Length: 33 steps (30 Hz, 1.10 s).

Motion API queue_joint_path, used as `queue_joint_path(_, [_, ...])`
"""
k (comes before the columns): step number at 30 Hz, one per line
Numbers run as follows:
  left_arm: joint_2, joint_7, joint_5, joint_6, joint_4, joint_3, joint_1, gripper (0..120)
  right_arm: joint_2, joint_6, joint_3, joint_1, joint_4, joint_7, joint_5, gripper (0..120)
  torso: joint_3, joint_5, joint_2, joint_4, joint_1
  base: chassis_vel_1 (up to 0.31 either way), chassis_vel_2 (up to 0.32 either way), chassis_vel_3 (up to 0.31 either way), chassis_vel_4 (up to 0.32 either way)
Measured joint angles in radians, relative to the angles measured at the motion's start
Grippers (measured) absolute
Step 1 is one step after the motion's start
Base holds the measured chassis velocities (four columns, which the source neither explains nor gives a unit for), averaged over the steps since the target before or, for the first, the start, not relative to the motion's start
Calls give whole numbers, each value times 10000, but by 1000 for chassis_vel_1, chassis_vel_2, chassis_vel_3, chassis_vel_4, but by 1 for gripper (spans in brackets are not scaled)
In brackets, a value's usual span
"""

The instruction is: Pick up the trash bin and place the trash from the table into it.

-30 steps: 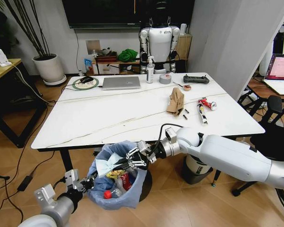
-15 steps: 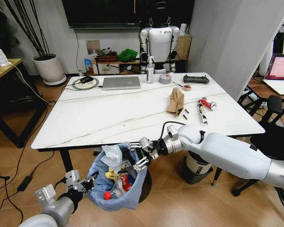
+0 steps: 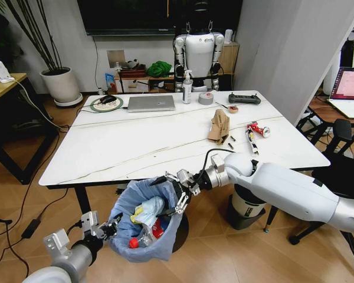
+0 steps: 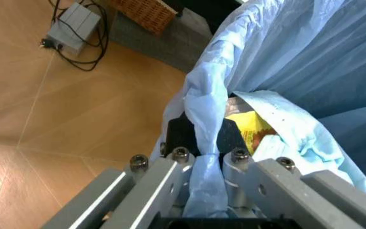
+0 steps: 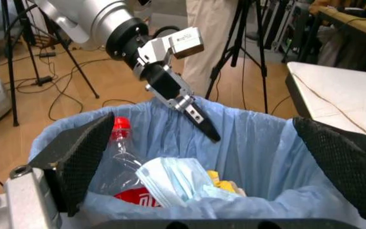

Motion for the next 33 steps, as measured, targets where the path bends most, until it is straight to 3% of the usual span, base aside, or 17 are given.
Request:
queue_joint_path(6, [-8,4,86,3,98,-33,72,0,-71,43,295,-25,-64,377,296,100,0,0,0,0,0,0,0,0,0])
queue_joint_path(11, [8,1,98,-4,124,-111,202,0,-262,388,606,-24,-201,1912,744,100,0,0,0,1,0,0,0,0,0])
queue_joint_path(19, [613,-39,-82,-90,141,-163,211,0,-579,1332,1339,-301,-976,4641,1172,100,0,0,0,0,0,0,0,0,0])
queue_joint_path(24, [1154,-82,-362,-115,212,-67,-29,0,-692,2092,2328,-976,-1744,6604,950,100,0,2,0,-1,0,0,0,0,0])
queue_joint_path(26, [1241,-86,-408,-116,214,-14,-81,0,-749,2137,2579,-1146,-1821,6780,909,100,0,4,0,2,0,0,0,0,0])
queue_joint_path(33, [1354,-142,-540,-118,289,214,-303,0,-1296,1622,4310,-2852,-1819,8539,511,100,0,9,0,-8,0,0,0,0,0])
